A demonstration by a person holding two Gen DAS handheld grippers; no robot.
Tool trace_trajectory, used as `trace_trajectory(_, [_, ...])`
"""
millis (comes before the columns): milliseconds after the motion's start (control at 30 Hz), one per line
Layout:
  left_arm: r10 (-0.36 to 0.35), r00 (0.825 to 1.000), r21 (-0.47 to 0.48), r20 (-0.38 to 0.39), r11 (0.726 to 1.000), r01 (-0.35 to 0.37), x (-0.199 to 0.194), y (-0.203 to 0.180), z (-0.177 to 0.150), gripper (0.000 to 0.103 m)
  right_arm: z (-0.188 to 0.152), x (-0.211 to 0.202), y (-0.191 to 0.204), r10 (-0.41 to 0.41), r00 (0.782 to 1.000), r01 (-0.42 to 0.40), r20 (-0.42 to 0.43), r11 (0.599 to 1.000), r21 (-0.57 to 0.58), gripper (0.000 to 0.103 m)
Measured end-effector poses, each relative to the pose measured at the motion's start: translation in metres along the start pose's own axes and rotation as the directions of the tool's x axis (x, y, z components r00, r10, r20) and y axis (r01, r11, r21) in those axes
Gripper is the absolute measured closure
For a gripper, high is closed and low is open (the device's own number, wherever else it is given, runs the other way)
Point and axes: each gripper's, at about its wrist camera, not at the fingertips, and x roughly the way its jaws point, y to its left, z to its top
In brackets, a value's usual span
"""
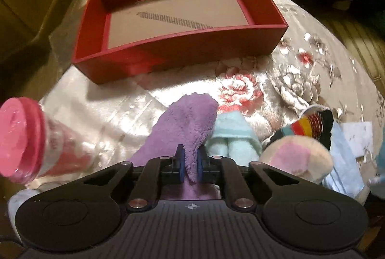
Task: Organize soft objects
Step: 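Lower the purple cloth and blue mask into the red box while opening both tools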
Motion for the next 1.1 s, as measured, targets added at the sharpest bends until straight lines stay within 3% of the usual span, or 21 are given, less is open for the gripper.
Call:
trace_trajectory(200, [-0.061,0.996,-0.08,0.069,0.995,0.067,-0.03,0.011,0.002,0.101,0.0,0.002,0.002,0.005,1.0,-0.005,0.009,1.0,-0.001,0.103])
trace_trajectory(333, [-0.148,0.977,-0.131,0.154,0.977,0.168,-0.053,0.016,0.0,0.101,0.002,0.0,0.003,0.011,0.999,-0.011,0.034,1.0,0.002,0.103])
trace_trajectory(467, [-0.258,0.93,-0.187,0.263,0.932,0.312,-0.073,0.023,-0.005,0.101,0.006,-0.002,0.012,0.014,0.997,-0.013,0.08,1.0,-0.015,0.103])
trace_trajectory(600, [-0.348,0.857,-0.234,0.38,0.86,0.453,-0.087,0.031,-0.009,0.101,0.016,0.001,0.027,0.022,0.994,-0.017,0.111,0.999,-0.048,0.103])
trace_trajectory(767, [-0.386,0.776,-0.263,0.499,0.786,0.56,-0.097,0.04,-0.001,0.101,0.039,0.014,0.051,0.027,0.985,-0.008,0.168,0.993,-0.117,0.103])
trace_trajectory(900, [-0.371,0.734,-0.25,0.569,0.772,0.585,-0.11,0.045,0.014,0.101,0.059,0.028,0.064,0.037,0.976,-0.007,0.215,0.99,-0.141,0.103])
trace_trajectory(1100, [-0.324,0.699,-0.25,0.638,0.771,0.586,-0.12,0.054,0.038,0.101,0.089,0.051,0.083,0.06,0.956,0.004,0.288,0.976,-0.218,0.103])
